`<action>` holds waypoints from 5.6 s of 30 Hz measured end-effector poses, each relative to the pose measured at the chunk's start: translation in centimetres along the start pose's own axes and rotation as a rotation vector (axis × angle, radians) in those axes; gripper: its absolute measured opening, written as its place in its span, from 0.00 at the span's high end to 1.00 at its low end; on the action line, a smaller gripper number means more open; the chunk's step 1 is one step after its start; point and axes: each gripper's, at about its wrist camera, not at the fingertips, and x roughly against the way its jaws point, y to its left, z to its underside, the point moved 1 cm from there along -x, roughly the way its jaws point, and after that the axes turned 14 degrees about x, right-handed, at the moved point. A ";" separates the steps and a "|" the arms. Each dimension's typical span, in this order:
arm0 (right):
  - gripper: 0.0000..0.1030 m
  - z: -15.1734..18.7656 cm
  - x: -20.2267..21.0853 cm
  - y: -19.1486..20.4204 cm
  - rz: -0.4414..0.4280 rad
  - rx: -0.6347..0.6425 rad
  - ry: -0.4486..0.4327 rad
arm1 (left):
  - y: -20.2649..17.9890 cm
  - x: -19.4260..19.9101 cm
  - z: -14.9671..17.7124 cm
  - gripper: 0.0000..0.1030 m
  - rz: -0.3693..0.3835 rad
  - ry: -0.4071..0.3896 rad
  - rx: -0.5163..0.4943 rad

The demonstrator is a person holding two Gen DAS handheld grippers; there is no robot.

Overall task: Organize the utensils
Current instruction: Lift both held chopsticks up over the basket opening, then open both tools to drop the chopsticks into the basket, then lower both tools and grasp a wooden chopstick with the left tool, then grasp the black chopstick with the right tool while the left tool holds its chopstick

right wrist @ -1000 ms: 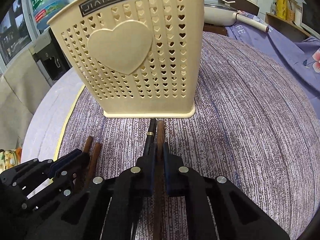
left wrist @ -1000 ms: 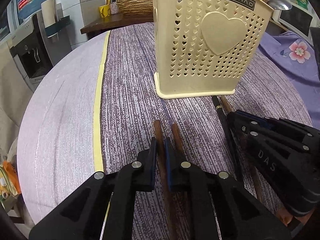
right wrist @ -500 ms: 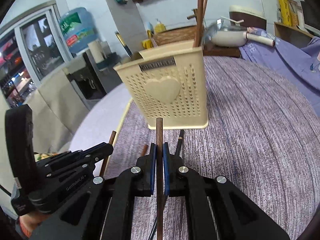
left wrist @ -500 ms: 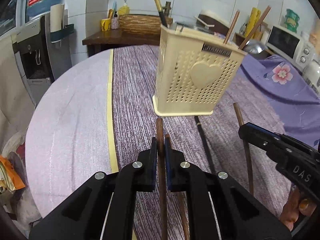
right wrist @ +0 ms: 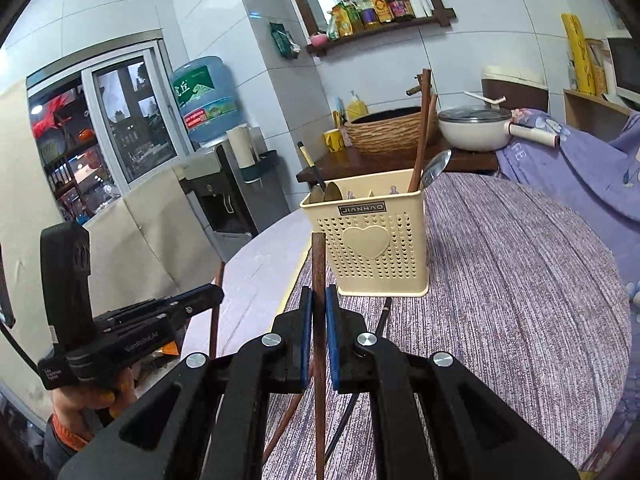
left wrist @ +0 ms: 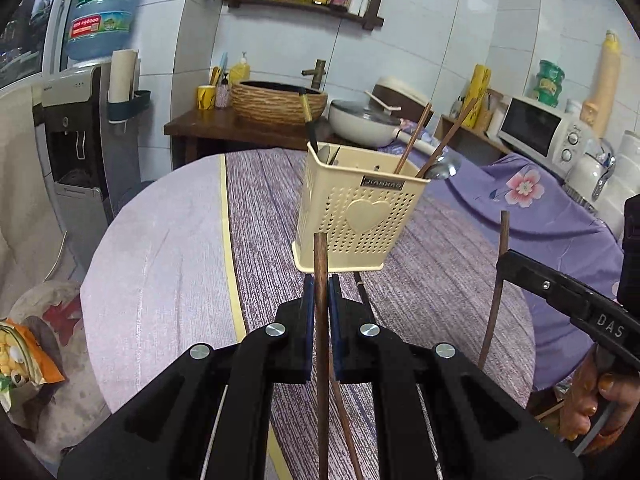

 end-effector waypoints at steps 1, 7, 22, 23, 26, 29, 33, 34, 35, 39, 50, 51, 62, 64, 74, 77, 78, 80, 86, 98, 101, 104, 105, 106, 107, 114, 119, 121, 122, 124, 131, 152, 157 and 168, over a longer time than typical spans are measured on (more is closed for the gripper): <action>0.93 0.0 0.3 0.1 0.002 0.004 -0.006 | 0.0 0.5 0.0 0.93 0.005 -0.007 -0.003; 0.93 -0.1 0.8 0.4 0.003 0.021 -0.015 | -0.1 2.5 0.1 0.93 0.030 -0.029 -0.004; 0.93 -1.6 1.7 0.7 0.015 0.060 -0.057 | -0.4 3.1 -0.7 0.93 0.057 -0.036 0.001; 0.93 -1.6 1.6 0.7 0.013 0.060 -0.058 | -0.4 3.2 -0.9 0.93 0.059 -0.039 0.000; 0.93 -2.0 1.6 0.6 0.010 0.059 -0.060 | -0.7 3.6 -1.5 0.93 0.065 -0.050 -0.010; 0.93 -2.4 1.6 0.5 0.001 0.053 -0.060 | -1.2 4.0 -1.9 0.93 0.066 -0.066 -0.022; 0.93 -3.0 1.9 0.4 0.003 0.060 -0.070 | -1.8 4.4 -2.5 0.93 0.067 -0.076 -0.041; 0.93 -3.2 2.0 0.4 0.008 0.065 -0.074 | -1.9 4.4 -2.6 0.93 0.067 -0.077 -0.043; 0.93 -3.4 2.0 0.4 0.008 0.065 -0.075 | -2.1 4.3 -2.8 0.93 0.069 -0.076 -0.045; 0.93 -4.3 2.1 0.1 0.010 0.065 -0.091 | -2.7 4.1 -3.9 0.93 0.069 -0.084 -0.047; 0.93 -10.8 1.4 -1.1 0.133 0.089 -0.236 | -6.7 3.4 -10.4 0.93 0.089 -0.141 -0.054; 0.93 -11.7 1.4 -1.4 0.151 0.089 -0.253 | -7.0 3.4 -11.2 0.93 0.091 -0.153 -0.047; 0.93 -20.2 -0.8 -3.4 0.334 0.071 -0.405 | -10.7 3.2 -21.4 0.93 0.056 -0.362 0.026; 0.93 -20.1 -1.7 -3.6 0.368 0.079 -0.420 | -10.8 2.1 -21.8 0.93 0.043 -0.379 0.034; 0.93 -14.3 -8.1 -5.7 0.427 0.052 -0.336 | -8.5 -4.9 -17.3 0.93 0.007 -0.326 0.024; 0.93 -12.8 -8.9 -5.7 0.420 0.069 -0.306 | -7.6 -6.4 -15.4 0.93 0.004 -0.290 0.016; 0.93 -12.5 -9.1 -5.6 0.417 0.074 -0.298 | -7.4 -6.7 -14.8 0.93 0.003 -0.279 0.013; 0.93 -12.0 -9.5 -5.5 0.409 0.080 -0.274 | -6.9 -7.6 -13.7 0.93 -0.006 -0.259 0.008; 0.93 -11.0 -10.8 -5.5 0.380 0.099 -0.195 | -6.5 -8.9 -11.7 0.93 -0.016 -0.217 -0.015; 0.43 -8.1 -6.5 -4.1 0.324 0.104 -0.223 | -4.3 -4.5 -7.4 0.37 0.006 -0.252 -0.047; 0.40 -6.1 -6.2 -3.3 0.297 0.135 -0.155 | -2.9 -3.6 -5.1 0.37 -0.025 -0.201 -0.053; 0.40 -4.1 -6.3 -3.1 0.273 0.121 -0.082 | -1.0 -4.1 -2.7 0.36 -0.057 -0.107 -0.038; 0.40 -3.1 -6.3 -3.2 0.257 0.101 -0.054 | -0.3 -4.4 -1.8 0.36 -0.071 -0.076 -0.028; 0.40 -2.4 -6.4 -3.4 0.241 0.082 -0.029 | 0.2 -4.8 -1.1 0.36 -0.079 -0.046 -0.022; 0.40 -1.6 -6.6 -3.5 0.225 0.065 -0.001 | 0.9 -5.3 -0.1 0.36 -0.084 -0.004 -0.017; 0.40 3.6 -8.0 -4.3 0.204 -0.031 0.155 | 2.3 -7.6 5.0 0.37 -0.101 0.146 -0.017; 0.40 5.6 -8.2 -3.7 0.201 -0.039 0.208 | 1.2 -9.1 6.8 0.47 -0.101 0.211 -0.046; 0.40 6.1 -8.3 -3.6 0.202 -0.038 0.224 | 0.8 -9.6 7.2 0.52 -0.098 0.229 -0.056; 0.40 6.3 -8.3 -3.4 0.206 -0.033 0.232 | 0.5 -9.9 7.4 0.52 -0.100 0.238 -0.062; 0.40 6.3 -8.3 -3.6 0.207 -0.027 0.239 | 0.2 -10.5 7.6 0.56 -0.106 0.249 -0.070; 0.40 6.4 -8.2 -3.5 0.204 -0.020 0.251 | 0.3 -13.7 7.0 0.70 -0.154 0.272 -0.054; 0.49 6.2 -16.8 -4.2 0.213 -0.042 0.414 | 0.4 -14.9 6.4 0.92 -0.178 0.247 -0.054; 0.50 5.6 -18.1 -3.7 0.245 0.011 0.434 | 0.5 -14.9 6.3 0.92 -0.177 0.247 -0.055; 0.89 5.0 -19.0 -3.7 0.264 0.048 0.450 | 0.3 -14.9 6.4 0.92 -0.187 0.245 -0.067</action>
